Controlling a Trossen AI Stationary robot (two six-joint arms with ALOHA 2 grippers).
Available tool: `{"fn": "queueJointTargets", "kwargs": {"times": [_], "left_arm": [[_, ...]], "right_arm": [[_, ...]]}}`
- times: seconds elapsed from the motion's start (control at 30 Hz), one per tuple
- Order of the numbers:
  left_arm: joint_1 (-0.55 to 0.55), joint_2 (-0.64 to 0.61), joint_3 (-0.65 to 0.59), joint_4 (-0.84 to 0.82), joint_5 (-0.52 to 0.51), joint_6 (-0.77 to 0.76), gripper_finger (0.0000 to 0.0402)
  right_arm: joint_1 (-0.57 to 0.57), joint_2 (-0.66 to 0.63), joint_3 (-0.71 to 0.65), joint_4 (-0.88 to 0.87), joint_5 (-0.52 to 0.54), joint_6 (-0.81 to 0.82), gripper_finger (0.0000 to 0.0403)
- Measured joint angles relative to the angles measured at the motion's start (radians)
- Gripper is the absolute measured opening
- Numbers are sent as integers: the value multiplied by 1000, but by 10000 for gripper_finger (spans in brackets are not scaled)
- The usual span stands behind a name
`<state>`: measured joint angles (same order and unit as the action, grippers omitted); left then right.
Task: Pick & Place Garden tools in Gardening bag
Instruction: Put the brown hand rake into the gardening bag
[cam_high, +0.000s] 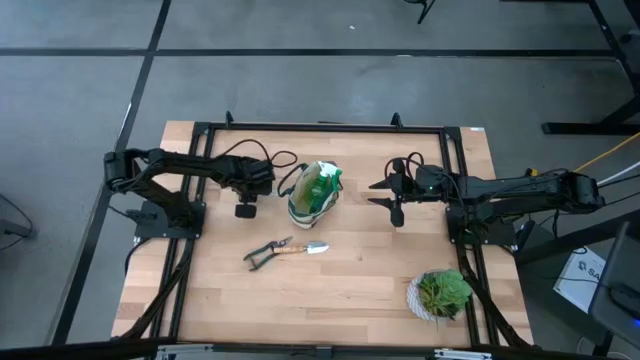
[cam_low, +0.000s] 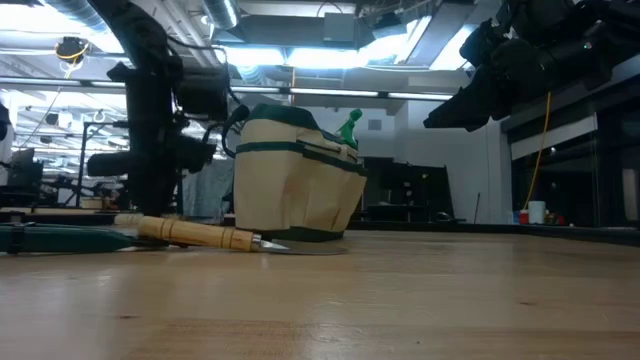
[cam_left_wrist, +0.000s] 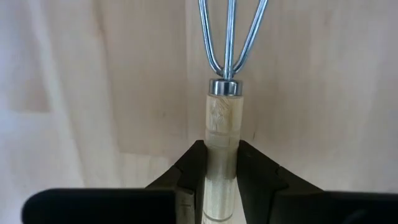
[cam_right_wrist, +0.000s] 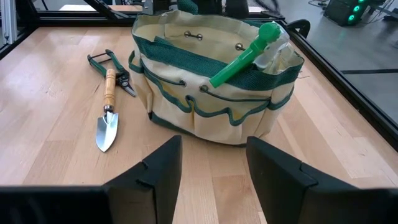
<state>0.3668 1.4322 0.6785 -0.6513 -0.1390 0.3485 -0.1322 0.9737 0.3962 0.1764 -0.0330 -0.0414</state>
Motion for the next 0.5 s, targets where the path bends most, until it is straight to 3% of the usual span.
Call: {"fn": "queueJointTargets", "kwargs": {"times": [0.5], "left_arm": [[2,-258,3,5,-106,-76,61]], "right_arm": [[0,0,0,0,-1,0,181]]}}
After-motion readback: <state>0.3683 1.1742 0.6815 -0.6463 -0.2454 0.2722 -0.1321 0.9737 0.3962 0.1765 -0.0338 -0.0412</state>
